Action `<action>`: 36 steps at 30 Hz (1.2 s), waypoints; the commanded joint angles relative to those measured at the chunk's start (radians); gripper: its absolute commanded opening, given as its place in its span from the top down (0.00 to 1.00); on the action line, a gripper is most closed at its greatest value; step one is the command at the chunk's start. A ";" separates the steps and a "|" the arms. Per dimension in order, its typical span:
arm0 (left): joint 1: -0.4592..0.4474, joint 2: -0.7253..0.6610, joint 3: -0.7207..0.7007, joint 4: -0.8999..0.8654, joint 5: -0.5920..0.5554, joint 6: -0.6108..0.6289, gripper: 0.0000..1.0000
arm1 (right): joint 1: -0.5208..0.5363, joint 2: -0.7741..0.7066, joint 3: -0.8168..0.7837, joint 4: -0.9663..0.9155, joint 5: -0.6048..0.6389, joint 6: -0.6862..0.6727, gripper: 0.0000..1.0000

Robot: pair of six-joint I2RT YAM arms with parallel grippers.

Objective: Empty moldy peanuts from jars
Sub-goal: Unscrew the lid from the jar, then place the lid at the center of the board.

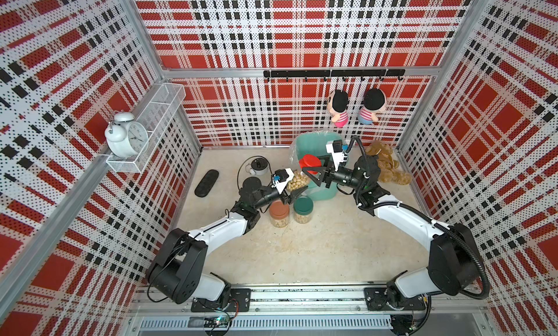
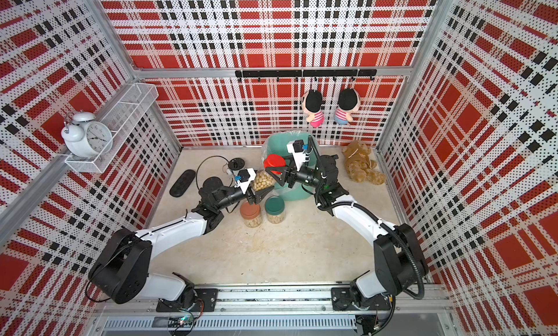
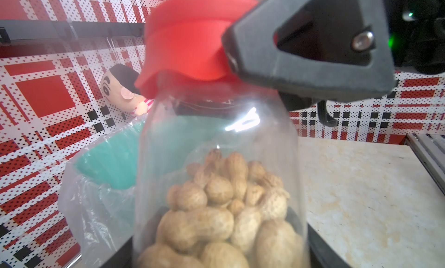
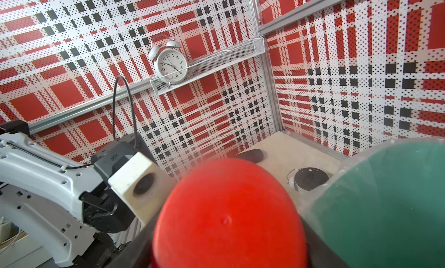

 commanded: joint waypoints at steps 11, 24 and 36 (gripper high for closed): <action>0.000 0.019 0.016 -0.024 0.004 0.021 1.00 | -0.061 -0.062 0.060 0.110 -0.026 0.062 0.72; -0.009 0.034 0.032 -0.022 -0.003 0.034 1.00 | -0.109 -0.176 0.103 -0.059 0.026 0.041 0.71; 0.011 0.005 0.002 0.061 -0.070 -0.006 1.00 | -0.118 -0.471 -0.141 -0.467 0.374 -0.168 0.70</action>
